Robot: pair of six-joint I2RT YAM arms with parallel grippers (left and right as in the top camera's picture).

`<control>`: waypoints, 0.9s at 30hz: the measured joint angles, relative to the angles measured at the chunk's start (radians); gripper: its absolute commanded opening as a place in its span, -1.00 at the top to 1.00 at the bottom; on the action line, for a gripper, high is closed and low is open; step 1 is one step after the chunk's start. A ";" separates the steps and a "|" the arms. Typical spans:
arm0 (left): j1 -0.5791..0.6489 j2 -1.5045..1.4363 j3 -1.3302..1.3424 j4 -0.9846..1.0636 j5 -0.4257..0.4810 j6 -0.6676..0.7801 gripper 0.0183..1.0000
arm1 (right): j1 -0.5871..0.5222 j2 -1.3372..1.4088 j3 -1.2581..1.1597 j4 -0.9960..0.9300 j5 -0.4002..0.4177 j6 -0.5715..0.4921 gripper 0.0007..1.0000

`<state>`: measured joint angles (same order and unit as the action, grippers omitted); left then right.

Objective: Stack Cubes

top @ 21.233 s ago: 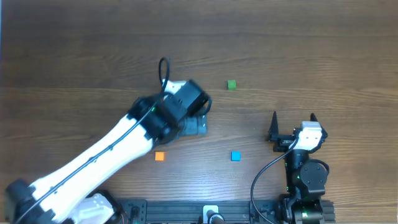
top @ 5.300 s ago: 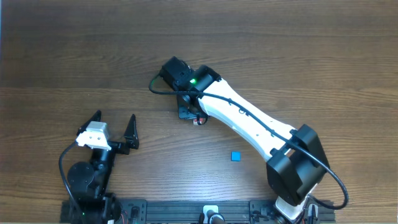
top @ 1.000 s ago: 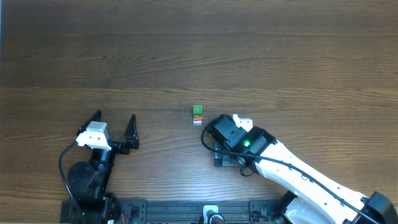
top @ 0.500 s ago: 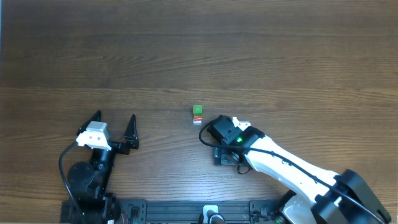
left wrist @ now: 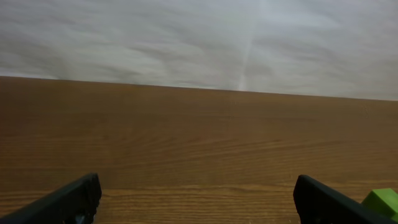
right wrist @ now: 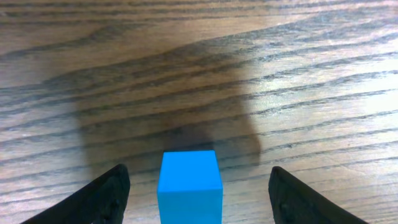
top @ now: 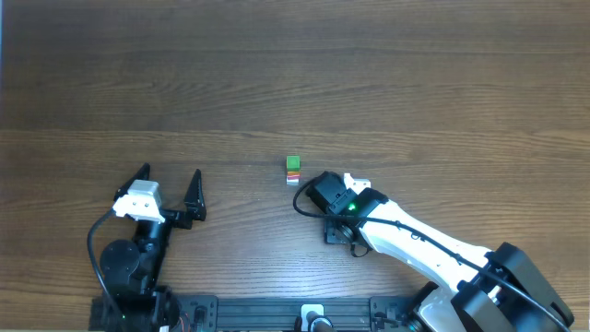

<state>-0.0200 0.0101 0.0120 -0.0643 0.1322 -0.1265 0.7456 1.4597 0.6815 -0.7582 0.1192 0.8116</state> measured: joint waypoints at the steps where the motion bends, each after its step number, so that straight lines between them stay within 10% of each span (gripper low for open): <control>1: 0.000 0.000 0.000 0.000 0.000 0.000 -1.00 | 0.000 0.000 -0.007 0.007 0.001 0.000 -0.36; 27: 0.000 0.000 0.000 0.000 0.000 0.000 -1.00 | 0.000 0.000 -0.018 0.045 0.011 0.000 0.43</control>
<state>-0.0200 0.0101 0.0120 -0.0643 0.1322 -0.1265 0.7456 1.4597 0.6636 -0.7128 0.1307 0.8120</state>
